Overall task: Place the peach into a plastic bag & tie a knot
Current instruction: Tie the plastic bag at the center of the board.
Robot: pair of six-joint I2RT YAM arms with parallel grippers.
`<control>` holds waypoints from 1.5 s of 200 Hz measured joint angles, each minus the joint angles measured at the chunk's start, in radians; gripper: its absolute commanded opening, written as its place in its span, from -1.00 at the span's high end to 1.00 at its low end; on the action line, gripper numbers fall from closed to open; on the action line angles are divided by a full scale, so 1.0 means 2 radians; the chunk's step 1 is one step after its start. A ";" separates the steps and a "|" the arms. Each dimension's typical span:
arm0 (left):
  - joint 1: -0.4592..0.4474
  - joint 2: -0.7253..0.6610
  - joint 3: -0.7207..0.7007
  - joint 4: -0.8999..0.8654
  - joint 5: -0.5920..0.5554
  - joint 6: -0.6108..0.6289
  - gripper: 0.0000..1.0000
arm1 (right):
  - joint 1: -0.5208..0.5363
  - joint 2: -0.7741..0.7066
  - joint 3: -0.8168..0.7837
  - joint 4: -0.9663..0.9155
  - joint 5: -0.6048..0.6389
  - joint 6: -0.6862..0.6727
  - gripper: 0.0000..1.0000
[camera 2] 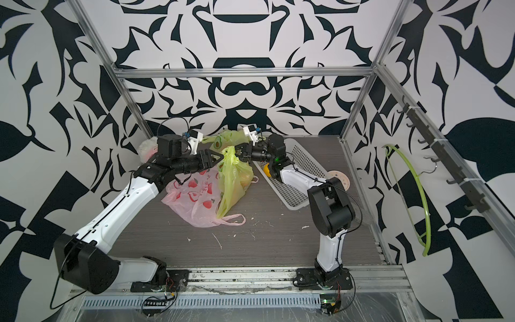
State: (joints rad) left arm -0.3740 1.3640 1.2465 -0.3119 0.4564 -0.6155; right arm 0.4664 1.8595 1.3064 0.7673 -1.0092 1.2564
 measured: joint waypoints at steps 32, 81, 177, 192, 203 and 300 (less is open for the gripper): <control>0.000 0.012 0.000 0.022 0.022 -0.014 0.02 | 0.000 0.000 0.001 -0.003 -0.001 0.000 1.00; 0.000 0.024 0.000 0.052 0.046 -0.033 0.35 | 0.004 0.000 0.003 -0.004 -0.003 -0.001 1.00; 0.004 0.023 -0.006 0.056 0.054 -0.036 1.00 | 0.006 -0.051 0.013 -0.179 0.016 -0.120 0.44; 0.009 0.021 -0.010 0.057 0.052 -0.035 1.00 | 0.005 -0.088 0.014 -0.260 0.038 -0.177 0.33; 0.013 0.019 -0.014 0.057 0.050 -0.035 1.00 | 0.000 -0.116 0.014 -0.310 0.056 -0.212 0.30; 0.020 0.015 -0.019 0.065 0.049 -0.035 1.00 | 0.037 -0.212 0.002 -0.456 0.114 -0.294 0.15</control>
State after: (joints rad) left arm -0.3336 1.3941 1.2079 -0.1822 0.5552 -0.6846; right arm 0.5411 1.4361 1.3102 -0.1452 -0.7807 0.6689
